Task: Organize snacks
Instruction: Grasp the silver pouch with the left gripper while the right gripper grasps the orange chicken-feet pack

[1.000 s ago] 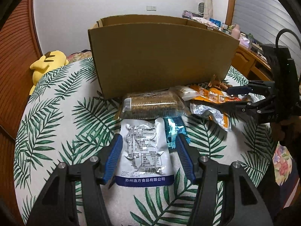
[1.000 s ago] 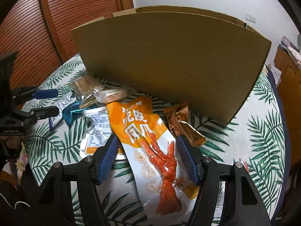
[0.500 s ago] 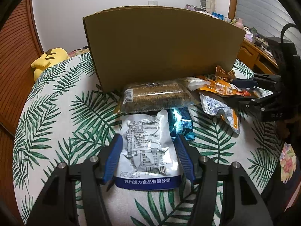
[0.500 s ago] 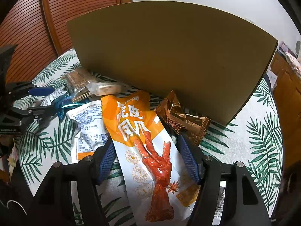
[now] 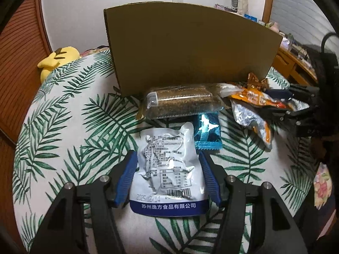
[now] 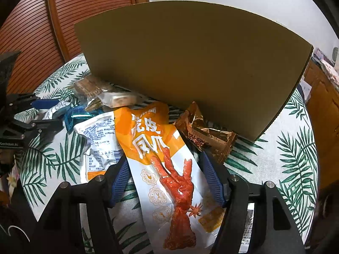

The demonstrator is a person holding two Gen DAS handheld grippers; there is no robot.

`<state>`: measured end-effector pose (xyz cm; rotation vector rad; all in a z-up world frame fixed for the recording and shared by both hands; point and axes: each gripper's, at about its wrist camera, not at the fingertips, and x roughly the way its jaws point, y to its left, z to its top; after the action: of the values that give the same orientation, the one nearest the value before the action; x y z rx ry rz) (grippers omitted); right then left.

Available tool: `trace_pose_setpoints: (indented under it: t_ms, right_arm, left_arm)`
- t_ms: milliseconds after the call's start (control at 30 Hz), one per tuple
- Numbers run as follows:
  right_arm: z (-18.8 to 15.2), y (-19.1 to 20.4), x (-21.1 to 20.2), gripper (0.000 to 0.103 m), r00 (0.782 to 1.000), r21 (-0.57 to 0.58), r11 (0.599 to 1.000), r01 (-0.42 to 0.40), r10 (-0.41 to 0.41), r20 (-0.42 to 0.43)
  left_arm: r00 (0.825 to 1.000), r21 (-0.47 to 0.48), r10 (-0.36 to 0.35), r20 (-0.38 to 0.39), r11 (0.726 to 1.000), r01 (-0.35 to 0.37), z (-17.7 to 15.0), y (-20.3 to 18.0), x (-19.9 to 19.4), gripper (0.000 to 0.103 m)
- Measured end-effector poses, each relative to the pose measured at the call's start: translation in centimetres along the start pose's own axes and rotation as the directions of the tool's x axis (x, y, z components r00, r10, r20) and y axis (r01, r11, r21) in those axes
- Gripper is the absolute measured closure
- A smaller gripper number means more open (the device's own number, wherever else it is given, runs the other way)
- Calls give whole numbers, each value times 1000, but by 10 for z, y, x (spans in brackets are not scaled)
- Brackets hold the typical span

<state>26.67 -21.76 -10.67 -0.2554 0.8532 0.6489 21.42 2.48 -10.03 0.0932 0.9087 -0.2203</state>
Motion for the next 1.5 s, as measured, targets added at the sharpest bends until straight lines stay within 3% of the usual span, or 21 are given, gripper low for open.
trace_pose_setpoints:
  t_ms: [300, 1100, 1167, 1200, 1233, 1500]
  right_arm:
    - [0, 0, 0, 35, 1000, 0, 1000, 0, 0, 0]
    - [3, 5, 5, 35, 1000, -10, 1000, 14, -14, -17]
    - [4, 6, 5, 37, 1000, -5, 1000, 13, -13, -23]
    - [4, 6, 5, 48, 1000, -5, 1000, 11, -11, -26]
    - [4, 8, 3, 53, 1000, -11, 1000, 8, -8, -27]
    - [-3, 14, -10, 61, 1000, -13, 1000, 22, -22, 0]
  left_arm:
    - [1000, -15, 19, -1, 1000, -19, -1, 2, 1, 39]
    - [999, -75, -41, 11, 996, 42, -12, 17, -14, 43]
    - [998, -87, -56, 18, 995, 58, -14, 18, -16, 43]
    - [998, -91, -63, 21, 994, 65, -15, 19, -17, 43]
    - [997, -93, -68, 26, 993, 70, -16, 19, -18, 43]
    - [995, -99, -80, 61, 991, 85, -16, 18, -30, 43]
